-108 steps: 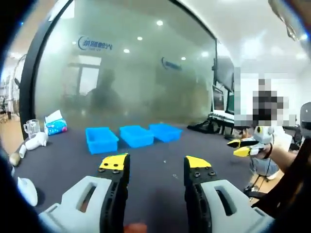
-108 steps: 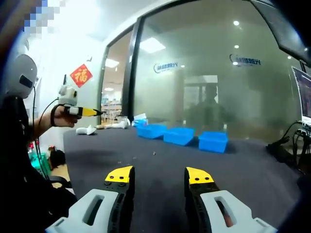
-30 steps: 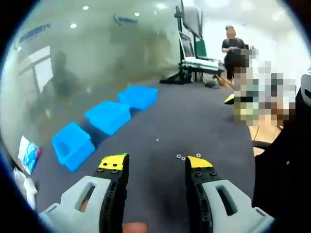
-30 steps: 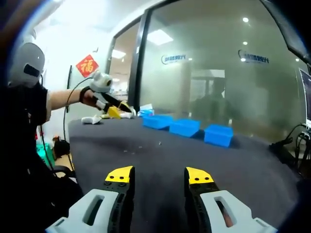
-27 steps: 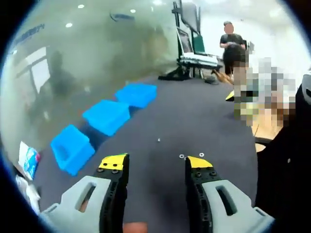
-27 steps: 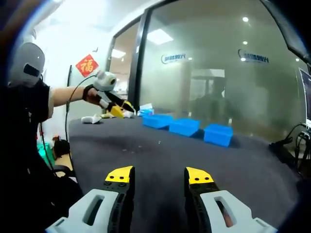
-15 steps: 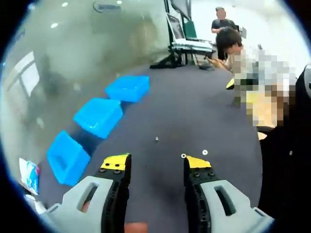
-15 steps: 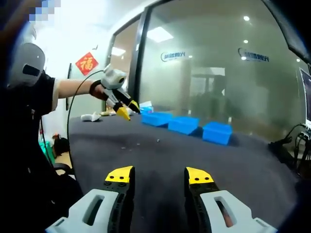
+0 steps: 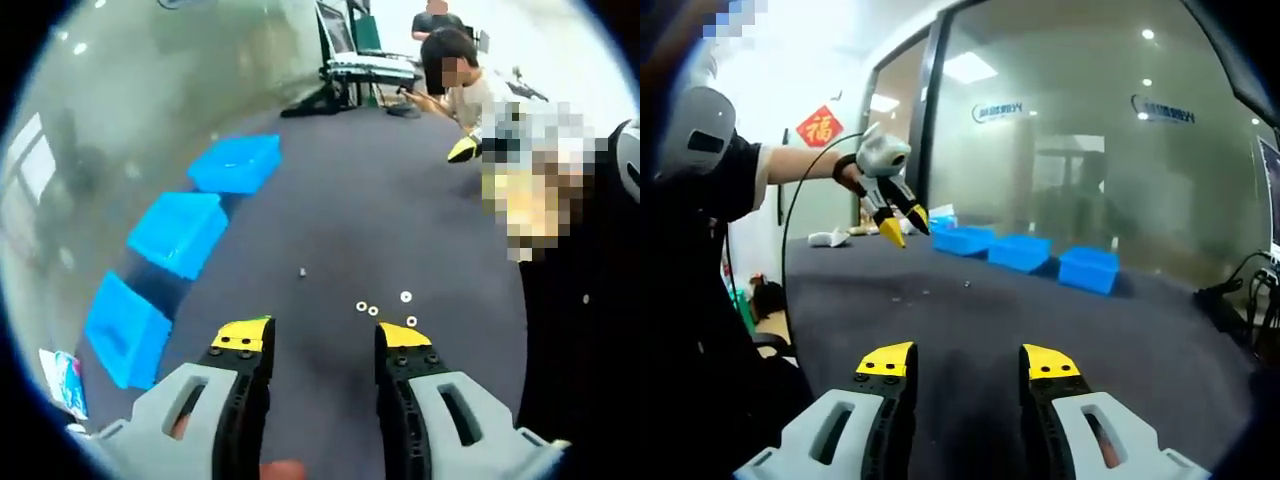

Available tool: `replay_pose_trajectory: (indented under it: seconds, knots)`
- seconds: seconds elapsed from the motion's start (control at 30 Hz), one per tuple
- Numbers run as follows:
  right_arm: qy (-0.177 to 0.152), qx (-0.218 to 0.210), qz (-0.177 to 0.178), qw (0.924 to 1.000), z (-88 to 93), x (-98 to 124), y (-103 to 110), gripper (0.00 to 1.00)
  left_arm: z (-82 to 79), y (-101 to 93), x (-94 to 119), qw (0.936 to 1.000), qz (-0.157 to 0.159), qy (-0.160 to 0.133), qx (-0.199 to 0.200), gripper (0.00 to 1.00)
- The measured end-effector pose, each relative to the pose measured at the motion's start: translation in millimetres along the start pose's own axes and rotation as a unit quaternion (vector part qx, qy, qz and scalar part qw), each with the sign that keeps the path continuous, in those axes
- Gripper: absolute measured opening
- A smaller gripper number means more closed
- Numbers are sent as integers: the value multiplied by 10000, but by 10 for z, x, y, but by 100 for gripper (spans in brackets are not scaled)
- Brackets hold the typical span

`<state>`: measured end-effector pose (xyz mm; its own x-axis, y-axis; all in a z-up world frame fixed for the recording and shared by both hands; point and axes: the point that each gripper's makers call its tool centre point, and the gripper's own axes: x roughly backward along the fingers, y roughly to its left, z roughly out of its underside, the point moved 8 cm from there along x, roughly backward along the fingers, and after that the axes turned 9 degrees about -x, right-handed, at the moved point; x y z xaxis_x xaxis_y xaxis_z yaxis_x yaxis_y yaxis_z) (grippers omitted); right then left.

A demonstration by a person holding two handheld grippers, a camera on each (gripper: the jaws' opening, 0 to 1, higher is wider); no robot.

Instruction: Sort the screws, nuts, and washers into the corresponding bins

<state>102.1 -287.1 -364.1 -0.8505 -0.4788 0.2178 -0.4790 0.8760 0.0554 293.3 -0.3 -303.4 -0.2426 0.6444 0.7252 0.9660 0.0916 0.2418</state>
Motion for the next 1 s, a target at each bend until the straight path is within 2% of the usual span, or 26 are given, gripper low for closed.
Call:
replay_pose_trajectory:
  seconds: [0.47, 1.0]
  knots:
    - [55, 31, -68, 10000, 14, -19, 22, 37, -6, -61, -112, 9994, 205, 265, -26, 39]
    - [81, 27, -46, 10000, 35, -12, -9, 37, -134, -9, -292, 9984, 317, 407, -212, 39]
